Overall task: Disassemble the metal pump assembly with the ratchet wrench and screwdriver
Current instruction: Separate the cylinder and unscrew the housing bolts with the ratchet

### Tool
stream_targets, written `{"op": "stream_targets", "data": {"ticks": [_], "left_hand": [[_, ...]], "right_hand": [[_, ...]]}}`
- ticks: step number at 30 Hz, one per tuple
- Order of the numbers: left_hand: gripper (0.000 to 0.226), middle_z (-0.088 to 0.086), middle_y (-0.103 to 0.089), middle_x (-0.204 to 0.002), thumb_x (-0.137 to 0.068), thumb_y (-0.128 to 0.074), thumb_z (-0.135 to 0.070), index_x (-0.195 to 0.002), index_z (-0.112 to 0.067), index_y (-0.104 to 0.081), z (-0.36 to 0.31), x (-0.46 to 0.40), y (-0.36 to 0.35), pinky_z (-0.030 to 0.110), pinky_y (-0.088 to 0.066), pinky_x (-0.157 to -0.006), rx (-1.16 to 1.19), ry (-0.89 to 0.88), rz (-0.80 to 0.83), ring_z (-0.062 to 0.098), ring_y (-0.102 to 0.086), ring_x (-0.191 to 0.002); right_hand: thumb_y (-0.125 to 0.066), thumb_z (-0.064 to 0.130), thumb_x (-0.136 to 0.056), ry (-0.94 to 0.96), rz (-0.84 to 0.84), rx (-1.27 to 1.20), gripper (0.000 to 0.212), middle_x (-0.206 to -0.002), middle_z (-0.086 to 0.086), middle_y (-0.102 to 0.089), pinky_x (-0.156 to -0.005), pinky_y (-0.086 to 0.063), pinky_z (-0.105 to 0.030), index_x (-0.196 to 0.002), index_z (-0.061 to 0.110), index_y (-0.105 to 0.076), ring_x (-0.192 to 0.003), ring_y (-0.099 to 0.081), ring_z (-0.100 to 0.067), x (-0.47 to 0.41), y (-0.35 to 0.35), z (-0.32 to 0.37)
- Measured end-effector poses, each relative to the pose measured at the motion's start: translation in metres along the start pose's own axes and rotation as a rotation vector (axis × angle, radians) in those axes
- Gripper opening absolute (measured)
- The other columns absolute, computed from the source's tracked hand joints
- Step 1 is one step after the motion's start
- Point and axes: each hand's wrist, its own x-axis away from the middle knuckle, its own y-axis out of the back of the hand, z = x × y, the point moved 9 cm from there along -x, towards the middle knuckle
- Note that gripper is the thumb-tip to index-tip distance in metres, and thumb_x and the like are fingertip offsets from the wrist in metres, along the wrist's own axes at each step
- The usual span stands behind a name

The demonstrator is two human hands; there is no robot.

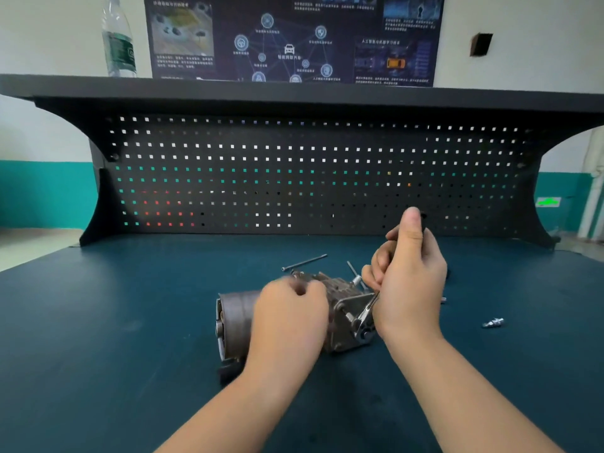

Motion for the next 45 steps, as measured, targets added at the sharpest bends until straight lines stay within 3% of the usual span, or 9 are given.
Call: {"op": "stream_targets", "data": {"ticks": [5, 13, 19, 24, 27, 30, 35, 40, 45], "left_hand": [[0.033, 0.024, -0.071, -0.089, -0.086, -0.066, -0.031, -0.084, 0.002, -0.068, 0.035, 0.039, -0.068, 0.031, -0.057, -0.05, 0.526, 0.63, 0.5, 0.028, -0.071, -0.065], [0.026, 0.021, -0.072, -0.087, -0.087, -0.066, -0.021, -0.088, 0.004, -0.071, 0.043, 0.036, -0.078, 0.031, -0.058, -0.052, 0.64, 0.738, 0.568, 0.026, -0.072, -0.065], [0.036, 0.019, -0.072, -0.08, -0.093, -0.046, -0.004, -0.07, 0.003, -0.074, 0.034, 0.034, -0.079, 0.032, -0.058, -0.051, 0.725, 0.656, 0.63, 0.027, -0.072, -0.065], [0.025, 0.02, -0.072, -0.082, -0.088, -0.057, -0.006, -0.071, 0.002, -0.073, 0.039, 0.031, -0.083, 0.032, -0.058, -0.053, 0.693, 0.646, 0.617, 0.027, -0.072, -0.067], [0.021, 0.023, -0.071, -0.081, -0.088, -0.06, -0.011, -0.08, 0.006, -0.07, 0.044, 0.029, -0.084, 0.035, -0.057, -0.049, 0.694, 0.665, 0.578, 0.03, -0.071, -0.065], [0.03, 0.024, -0.071, -0.083, -0.089, -0.061, -0.012, -0.069, 0.006, -0.074, 0.045, 0.029, -0.085, 0.037, -0.058, -0.05, 0.709, 0.677, 0.567, 0.031, -0.071, -0.066], [0.023, 0.027, -0.07, -0.088, -0.089, -0.06, -0.013, -0.093, 0.008, -0.067, 0.041, 0.03, -0.081, 0.036, -0.058, -0.049, 0.73, 0.695, 0.569, 0.031, -0.071, -0.065], [0.03, 0.024, -0.071, -0.089, -0.089, -0.061, -0.017, -0.074, 0.006, -0.074, 0.041, 0.03, -0.079, 0.035, -0.058, -0.05, 0.701, 0.695, 0.586, 0.029, -0.072, -0.066], [0.023, 0.022, -0.072, -0.09, -0.089, -0.06, -0.013, -0.085, 0.005, -0.074, 0.039, 0.032, -0.078, 0.031, -0.057, -0.05, 0.646, 0.686, 0.638, 0.027, -0.072, -0.07]], "right_hand": [[-0.049, 0.037, -0.098, -0.014, 0.115, -0.007, 0.036, -0.046, 0.004, -0.029, -0.038, -0.02, -0.019, -0.071, 0.013, -0.042, -0.041, -0.021, -0.011, -0.004, -0.013, -0.001], [-0.054, 0.016, -0.095, -0.026, 0.291, 0.076, 0.032, -0.046, 0.007, -0.027, -0.04, -0.024, -0.015, -0.068, 0.017, -0.037, -0.037, -0.023, -0.008, -0.008, -0.032, -0.001], [-0.057, 0.035, -0.087, 0.421, 0.718, 0.709, 0.036, -0.052, 0.012, -0.037, -0.048, -0.028, -0.017, -0.062, 0.027, -0.033, -0.05, -0.034, -0.005, 0.036, -0.078, 0.009], [-0.05, 0.05, -0.084, 0.595, 0.291, 0.916, 0.039, -0.045, 0.008, -0.042, -0.049, -0.033, -0.028, -0.055, 0.029, -0.033, -0.048, -0.04, -0.01, 0.014, -0.036, 0.036], [-0.051, 0.04, -0.085, 0.114, -0.174, 0.715, 0.039, -0.038, 0.011, -0.046, -0.051, -0.031, -0.03, -0.052, 0.022, -0.042, -0.046, -0.041, -0.009, -0.015, 0.033, 0.012], [-0.05, 0.03, -0.085, -0.207, -0.391, 0.468, 0.029, -0.046, 0.01, -0.051, -0.05, -0.035, -0.029, -0.061, 0.014, -0.054, -0.049, -0.048, -0.012, -0.014, 0.066, -0.022], [-0.058, 0.024, -0.082, 0.154, -0.201, 0.519, 0.023, -0.042, 0.018, -0.05, -0.038, -0.032, -0.009, -0.066, 0.014, -0.046, -0.039, -0.046, 0.001, -0.012, 0.034, 0.0], [-0.062, 0.032, -0.086, 0.27, 0.163, 0.697, 0.027, -0.049, 0.018, -0.052, -0.05, -0.039, -0.018, -0.067, 0.028, -0.044, -0.047, -0.05, -0.002, -0.013, -0.004, 0.01], [-0.061, 0.047, -0.081, 0.39, 0.482, 0.805, 0.02, -0.055, 0.017, -0.052, -0.051, -0.039, -0.015, -0.068, 0.045, -0.045, -0.051, -0.047, -0.005, -0.001, -0.036, 0.017]]}}
